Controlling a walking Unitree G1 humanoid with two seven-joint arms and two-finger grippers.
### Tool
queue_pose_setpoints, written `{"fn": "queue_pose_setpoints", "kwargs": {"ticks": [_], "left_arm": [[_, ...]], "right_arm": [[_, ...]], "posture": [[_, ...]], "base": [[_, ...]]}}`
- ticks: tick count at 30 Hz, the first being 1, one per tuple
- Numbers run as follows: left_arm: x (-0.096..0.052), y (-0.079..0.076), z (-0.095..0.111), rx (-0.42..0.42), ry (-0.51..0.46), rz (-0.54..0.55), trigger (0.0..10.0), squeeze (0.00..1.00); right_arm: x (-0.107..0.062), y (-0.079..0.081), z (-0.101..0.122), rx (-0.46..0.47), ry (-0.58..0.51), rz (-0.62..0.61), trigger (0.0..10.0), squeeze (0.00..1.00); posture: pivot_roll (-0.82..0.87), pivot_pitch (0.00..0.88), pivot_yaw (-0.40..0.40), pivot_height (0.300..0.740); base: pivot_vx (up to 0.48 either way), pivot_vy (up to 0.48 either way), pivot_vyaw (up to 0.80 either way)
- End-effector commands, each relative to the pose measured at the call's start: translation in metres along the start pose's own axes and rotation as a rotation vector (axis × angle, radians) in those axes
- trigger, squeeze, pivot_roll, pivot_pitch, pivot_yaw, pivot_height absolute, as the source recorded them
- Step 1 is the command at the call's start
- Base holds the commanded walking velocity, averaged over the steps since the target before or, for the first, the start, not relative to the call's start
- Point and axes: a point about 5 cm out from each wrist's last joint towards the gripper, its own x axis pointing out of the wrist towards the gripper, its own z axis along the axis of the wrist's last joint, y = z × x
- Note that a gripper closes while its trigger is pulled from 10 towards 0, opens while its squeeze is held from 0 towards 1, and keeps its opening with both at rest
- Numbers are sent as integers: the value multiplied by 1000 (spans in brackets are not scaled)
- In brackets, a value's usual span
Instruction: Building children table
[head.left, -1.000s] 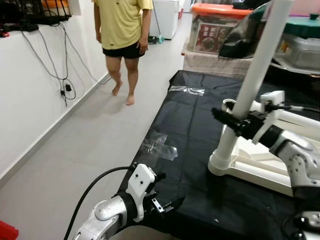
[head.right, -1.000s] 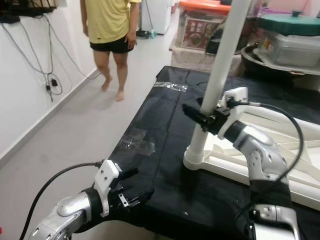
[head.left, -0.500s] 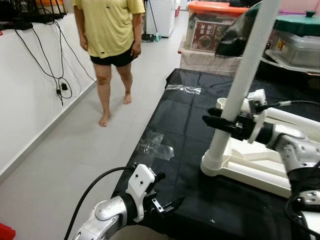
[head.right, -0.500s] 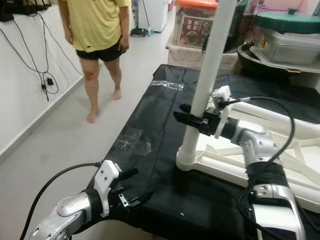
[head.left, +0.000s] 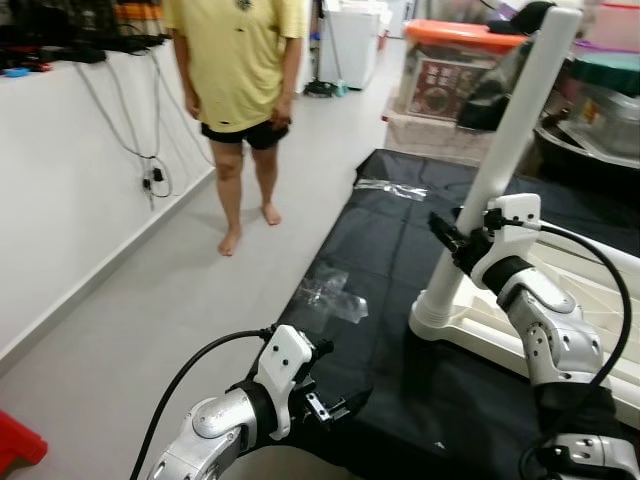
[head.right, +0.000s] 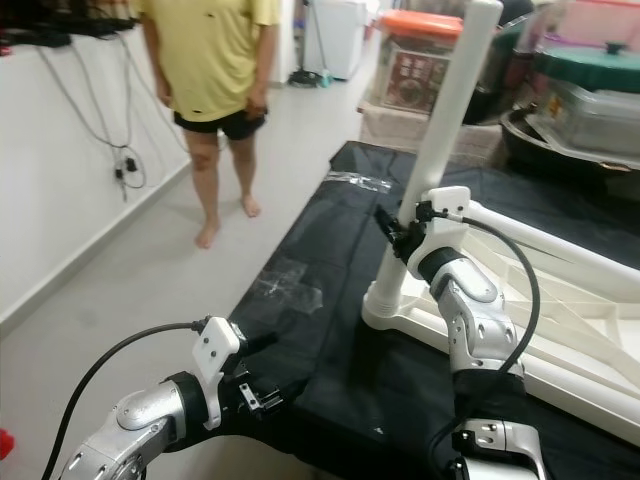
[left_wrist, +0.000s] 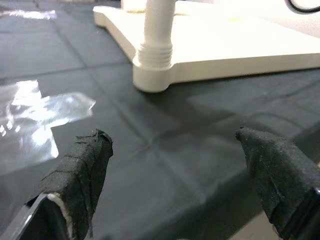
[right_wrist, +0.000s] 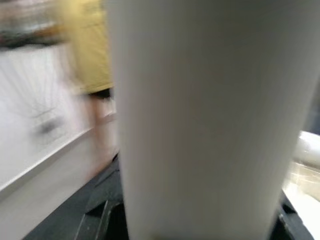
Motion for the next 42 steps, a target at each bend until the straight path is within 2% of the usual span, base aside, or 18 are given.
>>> {"fn": "queue_pose_setpoints", "kwargs": {"ticks": [1, 4, 11, 12, 13, 14, 15, 19, 20, 22, 24, 26, 28, 31, 32, 33, 34, 42], "left_arm": [[2, 1, 0, 15, 3, -11, 10000, 0], [5, 2, -1, 26, 6, -14, 10000, 0], [6, 3, -2, 28, 6, -11, 10000, 0], [7, 3, -3, 27, 7, -6, 10000, 0], [8, 4, -4, 28, 7, -3, 10000, 0], [8, 4, -4, 28, 7, -3, 10000, 0], [9, 4, -5, 28, 7, -1, 10000, 0], [10, 4, -6, 28, 6, -3, 10000, 0], [11, 5, -7, 28, 5, -5, 10000, 0], [14, 6, -8, 28, 2, -7, 10000, 0], [14, 6, -8, 28, 2, -7, 10000, 0], [16, 6, -8, 31, 0, -8, 10000, 0], [16, 6, -8, 31, 0, -8, 10000, 0], [19, 7, -9, 33, -2, -9, 10000, 0], [19, 7, -9, 33, -2, -9, 10000, 0], [20, 7, -10, 37, -3, -11, 10000, 0], [21, 7, -11, 39, -3, -12, 10000, 0], [22, 7, -12, 45, -8, -14, 10000, 0]], "right_arm": [[-13, -27, -7, -14, 34, -273, 0, 0], [-29, -1, -16, 88, 54, -487, 0, 0], [-29, 11, -18, 117, 59, -532, 0, 0], [-22, 20, -20, 121, 53, -504, 10000, 0], [-17, 25, -19, 111, 31, -455, 10000, 741], [-17, 25, -19, 111, 31, -455, 10000, 741], [-13, 27, -19, 112, 5, -399, 10000, 1000], [-12, 22, -16, 70, -22, -376, 10000, 1000], [-11, 13, -15, 50, -40, -341, 10000, 0], [-8, -6, -9, 31, -78, -227, 10000, 0], [-8, -6, -9, 31, -78, -227, 10000, 0], [1, -20, -2, 58, -68, 31, 10000, 0], [1, -20, -2, 58, -68, 31, 10000, 0], [8, -25, 2, 99, -30, 288, 10000, 0], [8, -25, 2, 99, -30, 288, 10000, 0], [11, -19, 6, 61, 19, 539, 10000, 0], [14, -14, 7, 31, 52, 661, 10000, 0], [20, 0, 8, -19, 155, 1004, 10000, 0]], "posture": [[148, 0, -36, 740], [163, 0, -42, 740], [170, 0, -49, 740], [173, 0, -53, 740], [169, 0, -54, 740], [169, 0, -54, 740], [164, 0, -54, 740], [157, 0, -54, 740], [151, 0, -54, 740], [148, 0, -56, 740], [148, 0, -56, 740], [145, 0, -48, 740], [145, 0, -48, 740], [143, 0, -48, 740], [143, 0, -48, 740], [148, 0, -53, 740], [150, 0, -54, 740], [173, 0, -69, 740]], "base": [[0, 0, 0], [0, 0, 0], [0, 0, 0], [0, 0, 0], [0, 0, 0], [0, 0, 0], [0, 0, 0], [0, 0, 0], [0, 0, 0], [0, 0, 0], [0, 0, 0], [0, 0, 0], [0, 0, 0], [0, 0, 0], [0, 0, 0], [0, 0, 0], [0, 0, 0], [0, 0, 0]]}}
